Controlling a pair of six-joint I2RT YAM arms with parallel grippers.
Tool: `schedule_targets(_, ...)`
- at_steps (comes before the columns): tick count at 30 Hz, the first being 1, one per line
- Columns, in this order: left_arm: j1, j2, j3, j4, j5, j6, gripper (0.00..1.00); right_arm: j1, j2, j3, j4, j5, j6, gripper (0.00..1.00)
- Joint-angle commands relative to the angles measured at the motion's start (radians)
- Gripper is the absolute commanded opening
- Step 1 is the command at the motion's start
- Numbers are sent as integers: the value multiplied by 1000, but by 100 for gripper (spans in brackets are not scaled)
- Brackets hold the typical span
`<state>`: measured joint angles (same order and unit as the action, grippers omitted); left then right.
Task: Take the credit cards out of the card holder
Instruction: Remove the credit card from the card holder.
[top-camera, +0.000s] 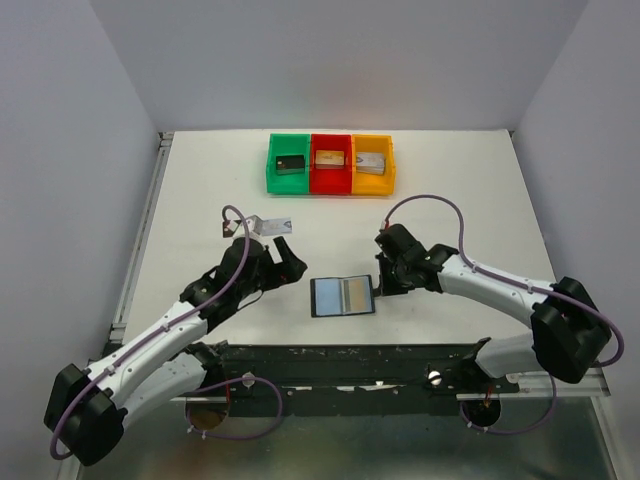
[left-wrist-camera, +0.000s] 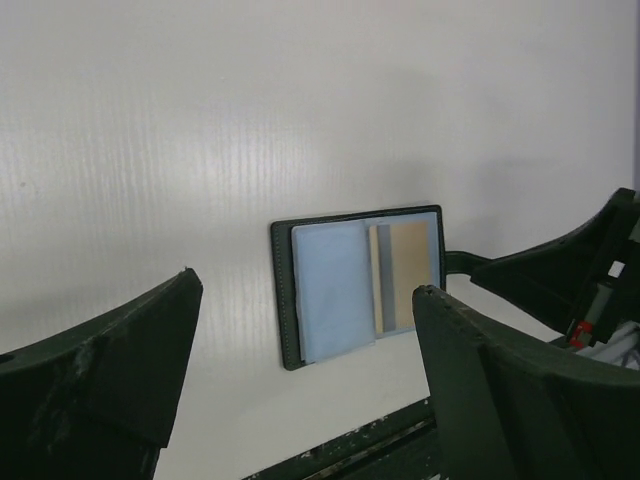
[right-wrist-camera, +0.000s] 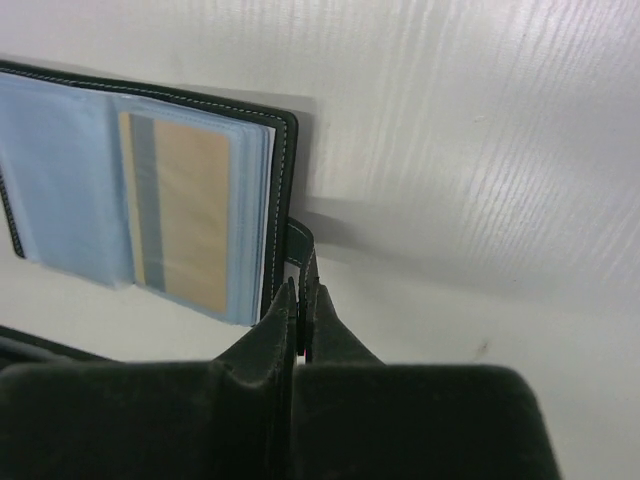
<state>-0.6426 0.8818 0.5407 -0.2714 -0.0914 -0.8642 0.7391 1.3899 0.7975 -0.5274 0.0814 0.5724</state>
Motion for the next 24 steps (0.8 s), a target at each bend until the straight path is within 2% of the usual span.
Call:
schedule_targets(1, 1, -52, -82, 225, 178, 27, 91, -3, -78, -47, 62, -113, -19, 0)
schedule_targets(3, 0, 0, -76, 297, 269, 31, 80, -1, -107, -64, 78, -141, -25, 0)
schedule_targets(6, -28, 124, -16, 311, 366, 62, 72, -4, -143, -80, 99, -181, -35, 0)
schedule_targets(9, -80, 221, 11, 353, 395, 68, 66, -3, -176, -93, 119, -204, -42, 0)
schedule_targets(15, -161, 331, 53, 374, 374, 88, 64, -4, -236, -110, 138, -216, -58, 0)
schedule_targets(24, -193, 450, 123, 330, 335, 117, 65, -4, -284, -127, 171, -250, -78, 0)
